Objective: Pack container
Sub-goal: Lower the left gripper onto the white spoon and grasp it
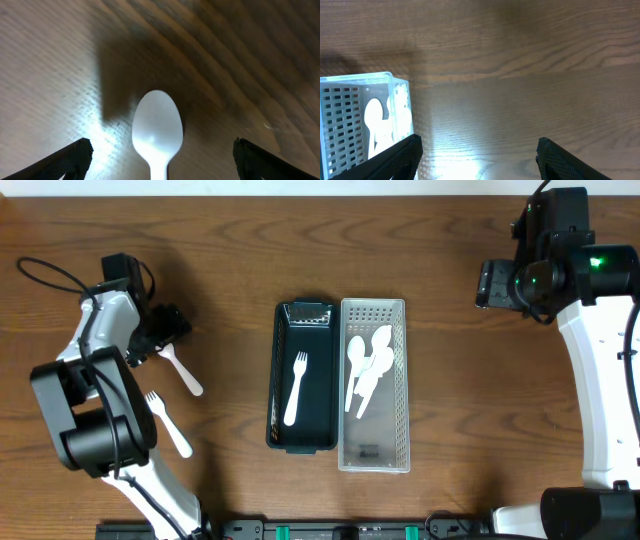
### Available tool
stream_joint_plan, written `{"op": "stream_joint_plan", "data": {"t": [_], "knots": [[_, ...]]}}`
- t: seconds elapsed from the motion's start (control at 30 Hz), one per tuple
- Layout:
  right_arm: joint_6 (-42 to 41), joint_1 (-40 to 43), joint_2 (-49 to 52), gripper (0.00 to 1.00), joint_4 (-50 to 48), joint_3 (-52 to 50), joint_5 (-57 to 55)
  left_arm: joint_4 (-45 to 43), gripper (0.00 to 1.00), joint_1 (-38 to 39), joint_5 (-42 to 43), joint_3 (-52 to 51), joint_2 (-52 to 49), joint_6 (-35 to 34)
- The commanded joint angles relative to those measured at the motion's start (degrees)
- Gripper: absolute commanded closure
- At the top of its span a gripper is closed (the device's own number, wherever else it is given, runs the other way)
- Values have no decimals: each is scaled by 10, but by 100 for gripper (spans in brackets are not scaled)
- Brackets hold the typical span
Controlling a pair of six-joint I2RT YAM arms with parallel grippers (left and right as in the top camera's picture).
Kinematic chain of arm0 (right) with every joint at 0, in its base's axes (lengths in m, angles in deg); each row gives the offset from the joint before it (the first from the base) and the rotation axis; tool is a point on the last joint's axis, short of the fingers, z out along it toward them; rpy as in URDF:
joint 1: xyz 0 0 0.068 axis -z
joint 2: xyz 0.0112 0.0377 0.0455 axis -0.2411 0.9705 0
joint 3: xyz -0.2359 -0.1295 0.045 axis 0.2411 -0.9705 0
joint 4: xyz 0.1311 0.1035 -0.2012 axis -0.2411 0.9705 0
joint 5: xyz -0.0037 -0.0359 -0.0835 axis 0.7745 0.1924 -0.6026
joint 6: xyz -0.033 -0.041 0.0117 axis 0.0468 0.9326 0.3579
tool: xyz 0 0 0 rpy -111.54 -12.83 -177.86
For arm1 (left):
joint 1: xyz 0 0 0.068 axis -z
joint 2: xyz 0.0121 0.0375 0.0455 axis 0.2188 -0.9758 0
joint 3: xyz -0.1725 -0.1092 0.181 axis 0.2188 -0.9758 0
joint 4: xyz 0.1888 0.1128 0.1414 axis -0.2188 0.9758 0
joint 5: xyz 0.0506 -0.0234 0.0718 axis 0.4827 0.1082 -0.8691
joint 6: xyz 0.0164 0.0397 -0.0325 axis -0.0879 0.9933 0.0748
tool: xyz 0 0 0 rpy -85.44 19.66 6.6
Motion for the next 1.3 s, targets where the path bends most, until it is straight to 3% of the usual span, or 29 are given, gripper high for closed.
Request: {"op": "stream_joint_plan", "data": {"t": [0.0,0.4,0.53,0.67,0.9,1.1,1.2,1.27], "knots": [[6,3,0,23,0,-3,-2,-5,8,-1,5,4,-17,-5],[6,3,0,23,0,-3,-2,-21,9,-1,5,4,-41,-5],[6,3,0,23,0,-3,-2,-21,35,-1,5,4,-41,-5],[6,3,0,23,0,-3,-2,-19,48,-1,5,4,-41,-5],[6,3,0,23,0,-3,-2,-10,59,-1,5,4,-41,-5],[6,3,0,23,0,-3,-2,-10,60,-1,5,4,-40,-5],[6,3,0,23,0,-3,-2,-10,69,-1,5,4,-39,-5],[6,3,0,23,0,-3,-2,-10,69,-1,5,4,-33,-5]]}}
